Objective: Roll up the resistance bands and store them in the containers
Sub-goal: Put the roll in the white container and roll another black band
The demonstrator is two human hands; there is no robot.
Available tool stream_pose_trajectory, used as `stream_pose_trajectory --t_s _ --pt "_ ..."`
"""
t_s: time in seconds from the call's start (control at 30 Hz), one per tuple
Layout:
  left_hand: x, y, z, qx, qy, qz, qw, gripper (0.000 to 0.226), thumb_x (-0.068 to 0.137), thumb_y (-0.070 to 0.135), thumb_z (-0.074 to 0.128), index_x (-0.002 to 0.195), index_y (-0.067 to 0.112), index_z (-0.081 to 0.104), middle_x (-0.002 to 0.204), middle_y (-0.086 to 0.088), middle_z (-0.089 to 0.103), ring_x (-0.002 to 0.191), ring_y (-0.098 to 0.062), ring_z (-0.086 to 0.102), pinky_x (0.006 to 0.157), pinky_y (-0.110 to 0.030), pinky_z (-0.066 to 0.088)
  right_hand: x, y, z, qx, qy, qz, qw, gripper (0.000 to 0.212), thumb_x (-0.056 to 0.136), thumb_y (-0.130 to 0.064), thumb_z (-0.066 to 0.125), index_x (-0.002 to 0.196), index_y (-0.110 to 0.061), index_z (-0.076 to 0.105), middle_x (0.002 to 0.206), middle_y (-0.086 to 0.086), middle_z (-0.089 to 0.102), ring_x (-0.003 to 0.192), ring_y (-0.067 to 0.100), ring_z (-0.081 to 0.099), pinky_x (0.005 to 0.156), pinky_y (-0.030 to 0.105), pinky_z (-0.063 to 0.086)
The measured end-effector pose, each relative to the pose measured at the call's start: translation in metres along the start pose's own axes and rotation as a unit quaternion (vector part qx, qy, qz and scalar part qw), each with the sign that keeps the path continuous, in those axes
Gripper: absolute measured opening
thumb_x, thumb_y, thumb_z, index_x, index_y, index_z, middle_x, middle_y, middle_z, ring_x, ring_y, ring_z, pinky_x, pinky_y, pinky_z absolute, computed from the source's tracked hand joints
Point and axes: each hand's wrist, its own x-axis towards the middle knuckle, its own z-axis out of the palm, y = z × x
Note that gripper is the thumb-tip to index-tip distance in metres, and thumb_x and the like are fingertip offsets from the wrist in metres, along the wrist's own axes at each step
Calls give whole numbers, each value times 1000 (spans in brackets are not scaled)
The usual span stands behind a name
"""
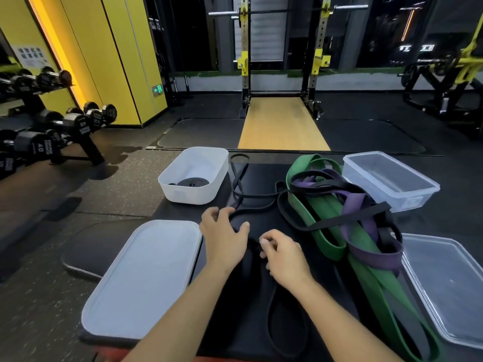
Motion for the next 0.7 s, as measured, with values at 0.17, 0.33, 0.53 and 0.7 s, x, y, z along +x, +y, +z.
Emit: stream_pose_trajectory --t_s 0.17,0.33,0.53,0.7 --pt "-29 -12 -5 23 -81 2 996 12 102 36 58 109 28 62 98 14 65 88 -6 61 73 -24 47 -4 -3 3 -117 38 -45 991 22 103 -42 51 104 -35 72 99 -12 70 94 17 65 79 37 53" --pt "-48 -25 -12 -3 -96 62 993 13 99 30 62 110 35 63 93 16 65 87 1 60 79 -21 48 -16 8 -8 -110 37 -76 990 17 100 -38 61 109 -32 75 102 -11 55 95 12 57 85 33 51" --pt "-56 -39 -10 -29 -55 86 994 18 91 25 74 103 33 62 100 15 56 85 2 61 75 -17 45 -24 20 -15 -114 -43 -96 988 22 92 -23 73 111 -33 77 94 -15 62 78 1 56 84 31 54" --pt "-59 -38 -10 -43 -65 89 993 27 88 30 78 108 35 62 98 15 58 81 0 62 76 -24 53 -24 14 -13 -136 9 -123 983 43 88 -37 78 128 -33 63 113 -16 47 85 5 57 85 34 54"
